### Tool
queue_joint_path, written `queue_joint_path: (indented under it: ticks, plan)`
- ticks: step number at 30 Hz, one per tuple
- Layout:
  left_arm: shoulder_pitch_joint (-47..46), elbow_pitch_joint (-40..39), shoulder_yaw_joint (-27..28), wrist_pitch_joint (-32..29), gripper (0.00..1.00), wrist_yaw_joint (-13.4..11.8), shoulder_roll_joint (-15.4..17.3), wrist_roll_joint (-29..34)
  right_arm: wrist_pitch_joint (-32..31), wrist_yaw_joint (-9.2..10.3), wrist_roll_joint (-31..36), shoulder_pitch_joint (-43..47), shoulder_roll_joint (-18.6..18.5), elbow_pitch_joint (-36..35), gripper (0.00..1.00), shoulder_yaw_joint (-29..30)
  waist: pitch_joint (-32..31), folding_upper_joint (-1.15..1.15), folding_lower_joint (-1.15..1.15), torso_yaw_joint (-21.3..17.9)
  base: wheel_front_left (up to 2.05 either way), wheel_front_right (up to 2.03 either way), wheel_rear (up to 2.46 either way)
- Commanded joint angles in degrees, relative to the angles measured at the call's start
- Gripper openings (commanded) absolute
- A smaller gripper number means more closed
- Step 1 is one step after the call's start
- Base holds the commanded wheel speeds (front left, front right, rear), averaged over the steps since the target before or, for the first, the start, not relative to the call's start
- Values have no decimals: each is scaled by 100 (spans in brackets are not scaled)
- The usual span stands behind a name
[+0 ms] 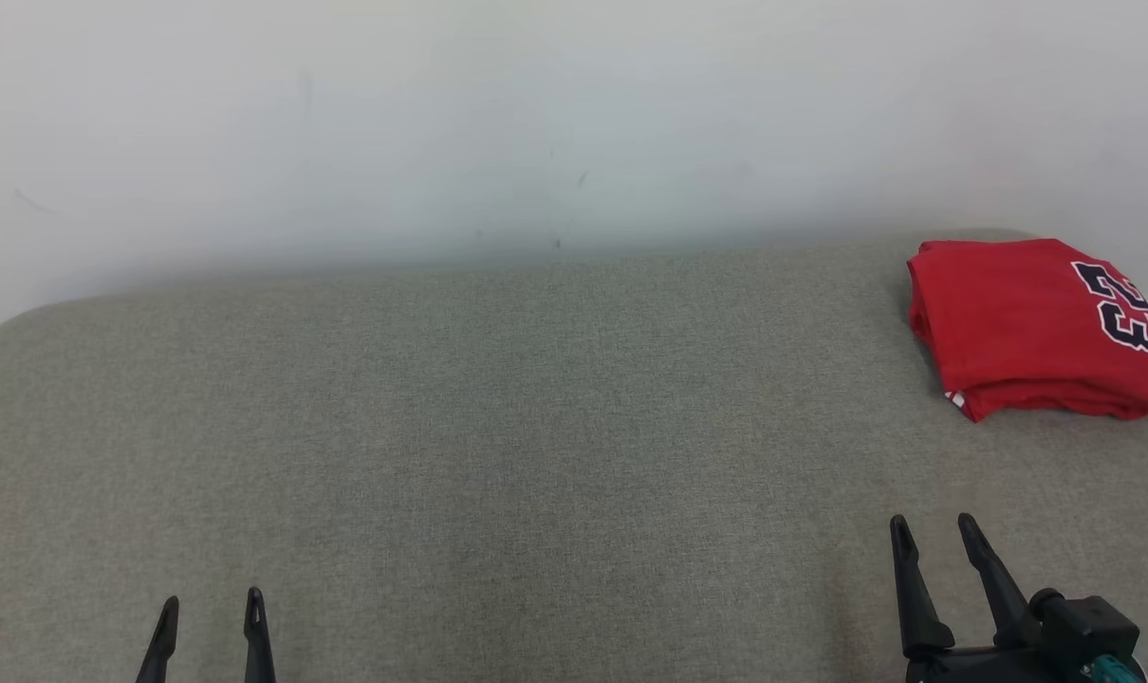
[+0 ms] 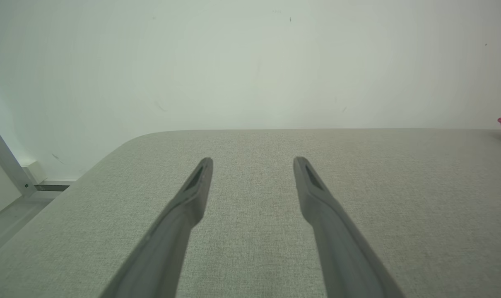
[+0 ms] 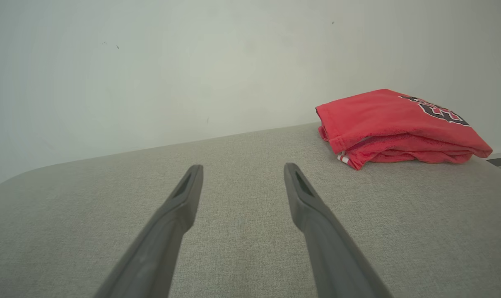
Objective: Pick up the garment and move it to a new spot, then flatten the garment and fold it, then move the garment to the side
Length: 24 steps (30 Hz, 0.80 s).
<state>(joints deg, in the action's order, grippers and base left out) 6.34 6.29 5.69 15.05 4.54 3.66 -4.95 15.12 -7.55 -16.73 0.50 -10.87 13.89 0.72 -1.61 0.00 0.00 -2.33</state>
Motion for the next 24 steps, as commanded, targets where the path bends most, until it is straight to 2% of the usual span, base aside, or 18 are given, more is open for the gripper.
queue_joint_path:
  ticks: [1, 11, 24]
  plan:
    - [-44, 21, 24, 16, 100, 11, -10, 50, -1, 17, -15, 73, 50, -20, 100, -12, -2, 0, 0, 1, 0, 0, 0]
    - [-102, 86, 47, 16, 100, -15, -29, 21, -1, 17, -6, 170, 303, -26, 100, -32, 18, 0, 0, 47, 0, 0, 0]
    - [-132, 113, 72, 16, 100, -45, -39, 63, -1, 17, -48, 169, 254, -233, 100, -208, 38, 0, 0, 64, 0, 0, 0]
